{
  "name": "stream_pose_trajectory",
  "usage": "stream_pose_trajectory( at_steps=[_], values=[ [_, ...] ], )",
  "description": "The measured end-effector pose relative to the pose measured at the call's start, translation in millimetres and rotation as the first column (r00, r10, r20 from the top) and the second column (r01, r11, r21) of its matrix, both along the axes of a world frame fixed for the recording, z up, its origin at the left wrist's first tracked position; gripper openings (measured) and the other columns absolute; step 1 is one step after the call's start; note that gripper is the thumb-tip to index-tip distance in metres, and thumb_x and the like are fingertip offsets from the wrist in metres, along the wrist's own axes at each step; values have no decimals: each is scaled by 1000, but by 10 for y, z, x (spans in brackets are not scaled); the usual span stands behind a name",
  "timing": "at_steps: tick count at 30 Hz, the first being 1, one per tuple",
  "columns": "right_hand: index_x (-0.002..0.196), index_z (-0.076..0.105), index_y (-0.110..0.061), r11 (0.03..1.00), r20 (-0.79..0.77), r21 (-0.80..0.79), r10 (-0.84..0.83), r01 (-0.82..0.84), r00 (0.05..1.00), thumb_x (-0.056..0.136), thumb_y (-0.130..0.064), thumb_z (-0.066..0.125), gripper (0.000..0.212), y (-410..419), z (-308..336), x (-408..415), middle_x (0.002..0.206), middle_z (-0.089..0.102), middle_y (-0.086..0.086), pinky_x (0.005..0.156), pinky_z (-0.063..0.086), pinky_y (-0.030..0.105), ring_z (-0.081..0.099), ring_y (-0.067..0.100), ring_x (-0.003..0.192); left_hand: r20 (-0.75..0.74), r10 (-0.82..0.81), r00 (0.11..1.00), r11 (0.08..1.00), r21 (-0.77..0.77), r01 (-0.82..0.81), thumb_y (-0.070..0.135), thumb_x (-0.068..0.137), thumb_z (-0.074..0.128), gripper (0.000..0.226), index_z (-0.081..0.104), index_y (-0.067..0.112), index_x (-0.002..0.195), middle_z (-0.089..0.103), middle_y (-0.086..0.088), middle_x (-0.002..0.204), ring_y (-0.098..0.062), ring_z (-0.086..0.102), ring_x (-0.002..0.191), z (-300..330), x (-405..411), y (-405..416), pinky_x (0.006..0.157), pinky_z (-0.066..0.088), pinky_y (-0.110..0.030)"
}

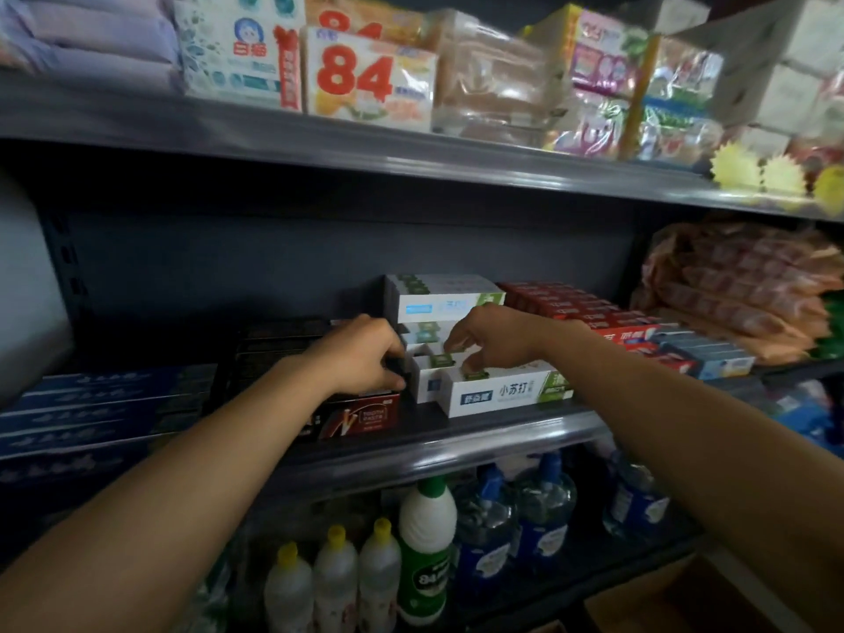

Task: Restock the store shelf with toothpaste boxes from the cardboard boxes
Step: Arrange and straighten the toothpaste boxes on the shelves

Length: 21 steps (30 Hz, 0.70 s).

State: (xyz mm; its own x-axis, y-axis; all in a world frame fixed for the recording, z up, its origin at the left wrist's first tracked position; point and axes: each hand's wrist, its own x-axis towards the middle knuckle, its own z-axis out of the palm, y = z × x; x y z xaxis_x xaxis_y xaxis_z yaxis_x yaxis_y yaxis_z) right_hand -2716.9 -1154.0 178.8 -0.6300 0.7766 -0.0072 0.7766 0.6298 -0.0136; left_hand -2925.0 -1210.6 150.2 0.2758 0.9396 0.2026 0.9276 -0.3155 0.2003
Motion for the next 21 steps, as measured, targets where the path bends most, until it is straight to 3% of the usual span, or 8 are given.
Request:
stream_pose_trajectory(
  at_steps=[3, 7, 10, 12, 16, 21],
  values=[
    [131, 56, -13, 998, 2, 9, 58, -58, 998, 86, -20, 71, 48, 189, -24, 298, 131, 59, 3, 88, 44, 21, 58, 17, 114, 8, 20, 1000, 1000, -17, -20, 34, 77, 77, 42, 69, 20, 116, 67, 0, 115, -15, 62, 98, -27, 421, 144, 87, 53, -37],
    [134, 54, -13, 993, -8, 5, 118, -118, 993, 86, -21, 71, 52, 457, -53, 764, 132, 57, 3, 86, 41, 19, 56, 16, 114, 31, 78, 996, 995, -56, -77, 29, 80, 75, 38, 68, 19, 116, 65, 5, 114, -10, 58, 93, -80, 901, 306, 82, 50, -29],
    [135, 53, -14, 990, -2, -2, 140, -140, 990, 86, -20, 70, 53, 665, -12, 1103, 133, 57, 2, 84, 37, 16, 54, 15, 116, 34, 161, 986, 985, -73, -158, 27, 81, 74, 30, 70, 19, 110, 61, 10, 88, -9, 56, 80, -70, 1139, 430, 69, 44, -23],
    [135, 53, -15, 989, -10, 16, 146, -146, 989, 86, -21, 70, 52, 818, 43, 1285, 132, 57, 2, 84, 37, 17, 54, 15, 116, 46, 227, 973, 972, -73, -223, 23, 83, 73, 26, 71, 20, 108, 60, 11, 82, -8, 56, 76, -41, 1217, 489, 66, 41, -22],
    [129, 59, -17, 985, 0, 49, 164, -164, 986, 86, -19, 70, 45, 1121, 131, 1501, 127, 60, 1, 86, 38, 22, 55, 17, 115, 68, 385, 920, 921, -91, -379, 17, 87, 67, 19, 72, 16, 106, 68, 2, 106, -14, 62, 92, 9, 1188, 582, 78, 50, -27],
    [128, 60, -12, 993, 2, 43, 110, -110, 994, 87, -16, 67, 41, 1344, 162, 1595, 130, 58, 3, 95, 43, 29, 54, 19, 116, 54, 513, 857, 854, -135, -502, 15, 88, 64, 16, 72, 6, 99, 69, -8, 105, -22, 64, 95, -63, 1016, 804, 89, 53, -40]
  ],
)
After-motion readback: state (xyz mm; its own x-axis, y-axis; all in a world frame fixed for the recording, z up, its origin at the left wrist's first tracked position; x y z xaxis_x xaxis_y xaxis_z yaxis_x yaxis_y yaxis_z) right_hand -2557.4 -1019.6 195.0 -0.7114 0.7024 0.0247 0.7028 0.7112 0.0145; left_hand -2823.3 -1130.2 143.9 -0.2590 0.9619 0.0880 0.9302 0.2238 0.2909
